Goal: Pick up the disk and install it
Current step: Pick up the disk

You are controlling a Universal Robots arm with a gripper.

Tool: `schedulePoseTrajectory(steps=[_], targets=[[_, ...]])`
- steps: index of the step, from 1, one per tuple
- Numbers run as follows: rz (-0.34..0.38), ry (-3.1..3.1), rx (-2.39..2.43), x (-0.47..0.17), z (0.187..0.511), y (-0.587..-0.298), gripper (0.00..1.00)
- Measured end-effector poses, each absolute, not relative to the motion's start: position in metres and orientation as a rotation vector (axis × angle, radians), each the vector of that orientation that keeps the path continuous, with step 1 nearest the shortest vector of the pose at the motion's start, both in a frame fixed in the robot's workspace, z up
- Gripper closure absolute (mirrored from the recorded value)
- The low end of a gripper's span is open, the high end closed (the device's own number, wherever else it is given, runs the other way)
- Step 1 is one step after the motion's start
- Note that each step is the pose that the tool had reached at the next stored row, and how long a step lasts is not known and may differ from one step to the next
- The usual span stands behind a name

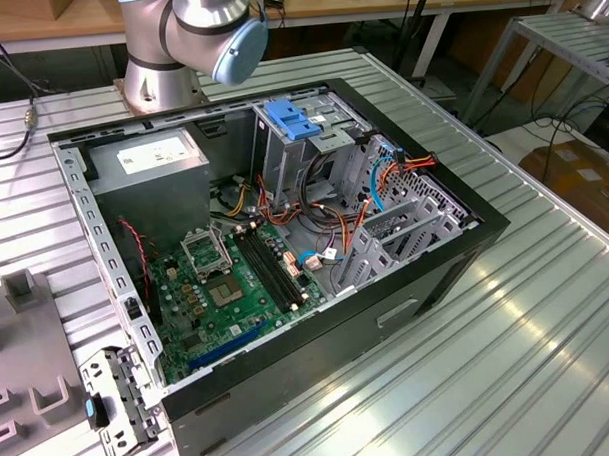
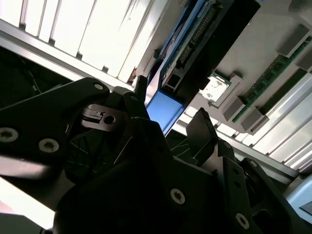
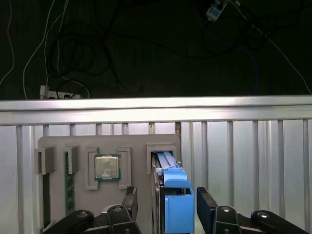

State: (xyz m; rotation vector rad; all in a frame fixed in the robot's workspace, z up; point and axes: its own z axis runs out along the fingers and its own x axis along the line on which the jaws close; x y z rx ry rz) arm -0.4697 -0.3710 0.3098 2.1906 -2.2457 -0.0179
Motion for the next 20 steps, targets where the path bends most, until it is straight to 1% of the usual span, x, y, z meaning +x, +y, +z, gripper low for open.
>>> schedulePoseTrajectory(steps=[12,13,14,19,20], targets=[[-0.018,-2.246,2.191,-0.4698,0.3038,-0.3668,0.40],[-0.018,-2.246,2.191,-0.4698,0.3036,-0.3668,0.41],[-0.018,-2.246,2.191,-0.4697,0.3034,-0.3668,0.49],[-0.018,-2.246,2.191,-0.4698,0.3027,-0.3668,0.49],[-0.018,-2.246,2.191,-0.4697,0.3026,-0.3668,0.50]])
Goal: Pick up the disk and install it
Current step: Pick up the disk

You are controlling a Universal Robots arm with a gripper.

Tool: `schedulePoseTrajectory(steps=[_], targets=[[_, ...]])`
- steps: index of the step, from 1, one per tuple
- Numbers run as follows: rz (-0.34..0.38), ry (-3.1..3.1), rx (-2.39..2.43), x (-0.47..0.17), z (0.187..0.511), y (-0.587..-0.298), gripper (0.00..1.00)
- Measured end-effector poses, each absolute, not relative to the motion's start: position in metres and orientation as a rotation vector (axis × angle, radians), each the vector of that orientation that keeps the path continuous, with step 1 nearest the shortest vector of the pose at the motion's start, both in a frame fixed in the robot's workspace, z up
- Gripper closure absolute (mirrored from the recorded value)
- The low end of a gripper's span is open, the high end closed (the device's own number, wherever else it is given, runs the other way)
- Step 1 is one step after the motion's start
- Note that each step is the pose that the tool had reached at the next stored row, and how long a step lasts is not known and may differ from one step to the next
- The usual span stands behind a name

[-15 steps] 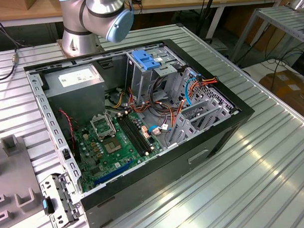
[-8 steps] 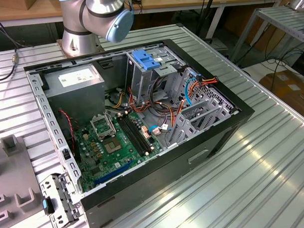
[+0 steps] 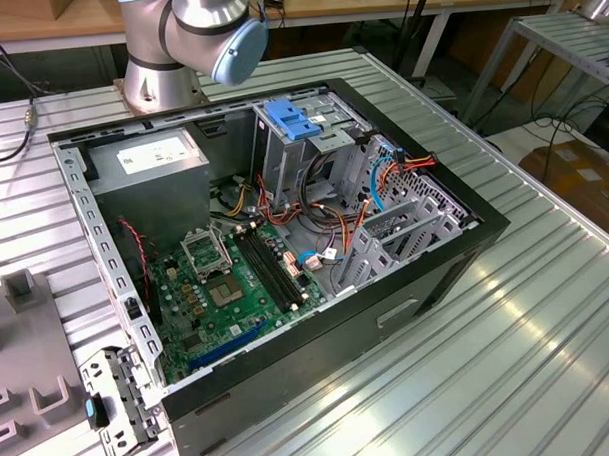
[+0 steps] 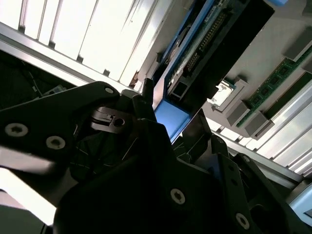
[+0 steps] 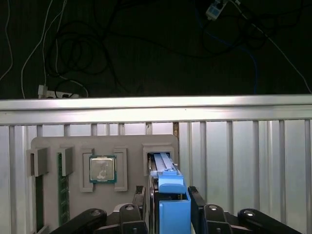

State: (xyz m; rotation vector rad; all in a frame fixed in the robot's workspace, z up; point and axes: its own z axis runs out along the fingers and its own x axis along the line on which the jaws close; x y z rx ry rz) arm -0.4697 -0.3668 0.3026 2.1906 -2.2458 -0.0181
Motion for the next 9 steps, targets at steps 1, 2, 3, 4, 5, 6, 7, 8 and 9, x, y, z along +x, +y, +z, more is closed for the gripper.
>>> schedulePoseTrajectory(steps=[1,2,3,4,5,6,7,8,9], targets=[[-0.016,-2.246,2.190,-0.4698,0.3008,-0.3668,0.50],[-0.016,-2.245,2.190,-0.4698,0.3002,-0.3668,0.57],[-0.015,-2.245,2.190,-0.4698,0.3000,-0.3668,0.57],[-0.015,-2.245,2.190,-0.4698,0.2998,-0.3668,0.57],[-0.015,-2.245,2.190,-0.4698,0.2995,-0.3668,0.57],[-0.015,-2.245,2.190,-0.4698,0.2993,-0.3668,0.57],[-0.015,-2.245,2.190,-0.4698,0.2990,-0.3668,0.57],[-0.015,-2.245,2.190,-0.4698,0.2987,-0.3668,0.57],[-0.015,-2.245,2.190,-0.4698,0.2984,-0.3668,0.57]])
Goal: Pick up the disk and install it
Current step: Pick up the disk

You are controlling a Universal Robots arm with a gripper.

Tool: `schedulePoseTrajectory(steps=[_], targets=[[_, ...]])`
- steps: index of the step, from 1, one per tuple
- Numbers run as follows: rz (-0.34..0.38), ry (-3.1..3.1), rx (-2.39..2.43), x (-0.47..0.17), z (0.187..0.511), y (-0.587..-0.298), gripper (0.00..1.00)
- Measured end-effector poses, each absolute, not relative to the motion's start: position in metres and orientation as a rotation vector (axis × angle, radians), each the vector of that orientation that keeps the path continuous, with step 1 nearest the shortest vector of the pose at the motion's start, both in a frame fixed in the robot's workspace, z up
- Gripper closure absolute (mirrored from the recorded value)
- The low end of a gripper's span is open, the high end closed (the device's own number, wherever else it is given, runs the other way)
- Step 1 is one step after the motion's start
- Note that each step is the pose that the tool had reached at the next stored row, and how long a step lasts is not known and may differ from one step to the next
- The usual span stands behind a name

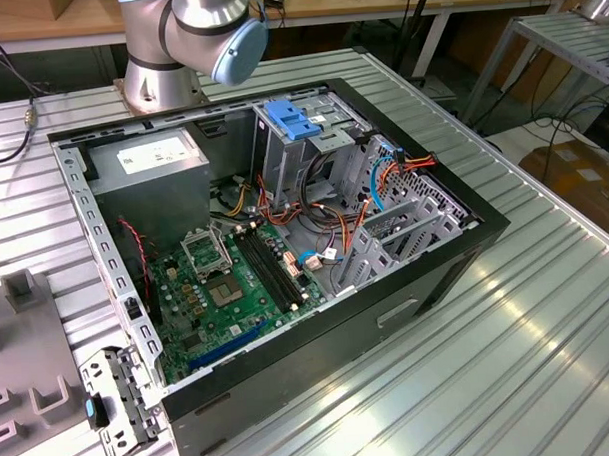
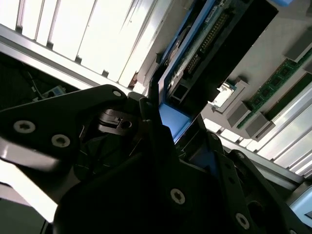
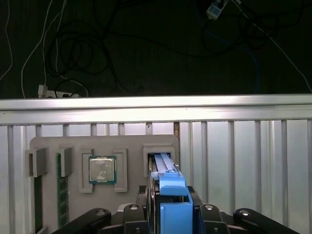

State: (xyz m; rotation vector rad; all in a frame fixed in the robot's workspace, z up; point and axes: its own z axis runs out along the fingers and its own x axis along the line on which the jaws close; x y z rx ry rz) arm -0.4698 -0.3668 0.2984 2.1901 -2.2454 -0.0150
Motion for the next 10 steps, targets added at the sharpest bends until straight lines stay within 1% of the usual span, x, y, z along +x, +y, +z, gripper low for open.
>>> schedulePoseTrajectory(steps=[5,6,10], targets=[[-0.015,-2.245,2.190,-0.4698,0.2971,-0.3668,0.57],[-0.015,-2.245,2.190,-0.4698,0.2967,-0.3668,0.63],[-0.012,-2.233,2.200,-0.4698,0.2961,-0.3668,0.63]])
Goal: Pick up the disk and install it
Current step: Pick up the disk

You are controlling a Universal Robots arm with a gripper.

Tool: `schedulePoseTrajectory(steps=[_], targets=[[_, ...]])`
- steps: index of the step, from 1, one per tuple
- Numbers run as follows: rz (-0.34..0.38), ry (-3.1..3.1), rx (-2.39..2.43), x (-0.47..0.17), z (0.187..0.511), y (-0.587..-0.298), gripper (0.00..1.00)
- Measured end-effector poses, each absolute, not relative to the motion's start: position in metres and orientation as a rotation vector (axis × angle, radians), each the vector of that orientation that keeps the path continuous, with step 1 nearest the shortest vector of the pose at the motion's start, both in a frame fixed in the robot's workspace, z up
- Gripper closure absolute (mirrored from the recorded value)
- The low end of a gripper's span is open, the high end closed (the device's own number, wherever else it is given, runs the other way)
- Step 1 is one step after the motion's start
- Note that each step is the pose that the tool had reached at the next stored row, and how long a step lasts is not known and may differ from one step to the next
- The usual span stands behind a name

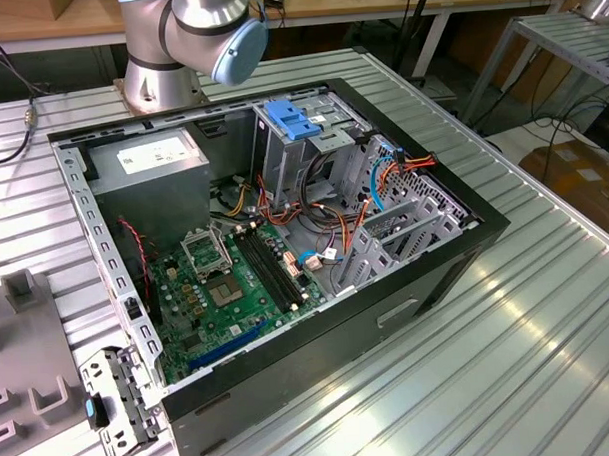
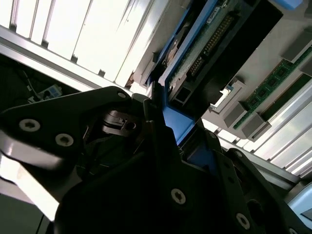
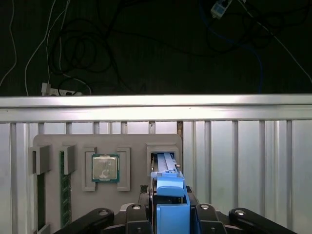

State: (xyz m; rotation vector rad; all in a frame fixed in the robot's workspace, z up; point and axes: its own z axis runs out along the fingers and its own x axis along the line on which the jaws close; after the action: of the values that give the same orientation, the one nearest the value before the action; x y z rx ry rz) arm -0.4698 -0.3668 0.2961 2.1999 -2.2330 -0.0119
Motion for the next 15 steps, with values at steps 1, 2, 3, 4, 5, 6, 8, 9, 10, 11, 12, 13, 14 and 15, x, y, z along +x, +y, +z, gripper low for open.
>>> schedulePoseTrajectory(steps=[1,2,3,4,5,6,8,9,10,11,12,13,14,15], targets=[[-0.012,-2.233,2.200,-0.4698,0.2961,-0.3668,0.63],[-0.012,-2.233,2.200,-0.4698,0.2961,-0.3668,0.63],[-0.012,-2.233,2.200,-0.4698,0.2961,-0.3668,0.63],[-0.012,-2.233,2.200,-0.4698,0.2964,-0.3668,0.63],[-0.012,-2.233,2.200,-0.4698,0.2968,-0.3668,0.63],[-0.012,-2.233,2.200,-0.4698,0.2973,-0.3668,0.63],[-0.012,-2.233,2.200,-0.4698,0.2987,-0.3668,0.63],[-0.012,-2.233,2.200,-0.4698,0.2993,-0.3668,0.63],[-0.012,-2.233,2.200,-0.4698,0.3000,-0.3668,0.63],[-0.012,-2.233,2.200,-0.4698,0.3008,-0.3668,0.63],[-0.012,-2.233,2.200,-0.4698,0.3015,-0.3668,0.63],[-0.012,-2.233,2.200,-0.4698,0.3033,-0.3668,0.63],[-0.012,-2.233,2.200,-0.4698,0.3051,-0.3668,0.63],[-0.012,-2.233,2.200,-0.4698,0.3061,-0.3668,0.63]])
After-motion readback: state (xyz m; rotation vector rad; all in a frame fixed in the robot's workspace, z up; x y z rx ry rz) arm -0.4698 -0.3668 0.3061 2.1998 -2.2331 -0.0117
